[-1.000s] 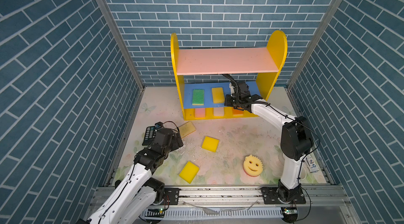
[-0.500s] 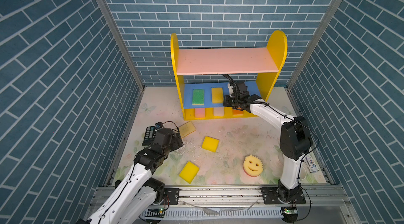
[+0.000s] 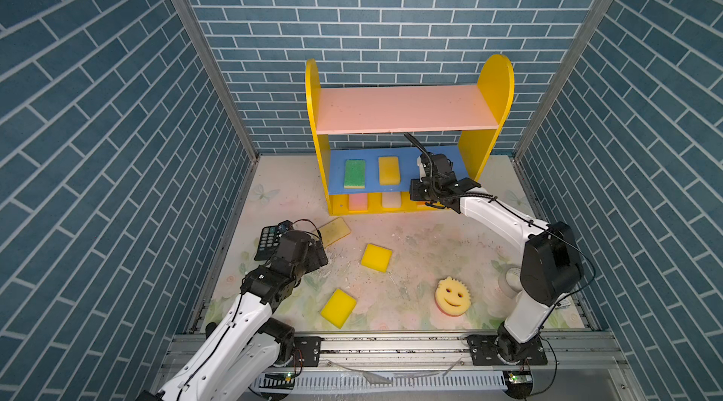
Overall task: Place and organize the cleaning sponges onto the shelf
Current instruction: 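Move the right gripper down to the bright yellow sponge on the table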
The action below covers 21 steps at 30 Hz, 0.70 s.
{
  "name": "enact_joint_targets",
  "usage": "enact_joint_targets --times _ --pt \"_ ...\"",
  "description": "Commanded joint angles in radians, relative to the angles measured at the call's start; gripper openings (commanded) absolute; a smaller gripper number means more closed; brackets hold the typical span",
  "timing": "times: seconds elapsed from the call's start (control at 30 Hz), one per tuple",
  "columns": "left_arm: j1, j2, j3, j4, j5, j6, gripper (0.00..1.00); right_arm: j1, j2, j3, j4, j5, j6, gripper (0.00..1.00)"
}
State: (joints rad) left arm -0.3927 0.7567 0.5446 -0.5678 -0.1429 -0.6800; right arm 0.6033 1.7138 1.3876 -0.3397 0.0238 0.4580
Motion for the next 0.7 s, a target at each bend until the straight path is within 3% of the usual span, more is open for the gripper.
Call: enact_joint_targets --times 0.0,0.07,0.37,0.67 --pt "0.005 0.03 -0.027 0.017 0.026 0.013 0.92 0.097 -0.101 -0.066 -0.043 0.079 -0.117 0.39" --pt "0.006 0.058 -0.025 0.046 0.04 0.007 0.92 0.148 -0.122 -0.099 -0.051 0.057 -0.156 0.44" --pt "0.008 0.126 -0.014 0.152 0.115 -0.011 0.92 0.311 -0.07 -0.196 -0.005 -0.028 -0.112 0.45" --pt "0.008 0.143 -0.034 0.168 0.122 -0.021 0.92 0.339 -0.017 -0.309 0.105 -0.088 -0.062 0.56"
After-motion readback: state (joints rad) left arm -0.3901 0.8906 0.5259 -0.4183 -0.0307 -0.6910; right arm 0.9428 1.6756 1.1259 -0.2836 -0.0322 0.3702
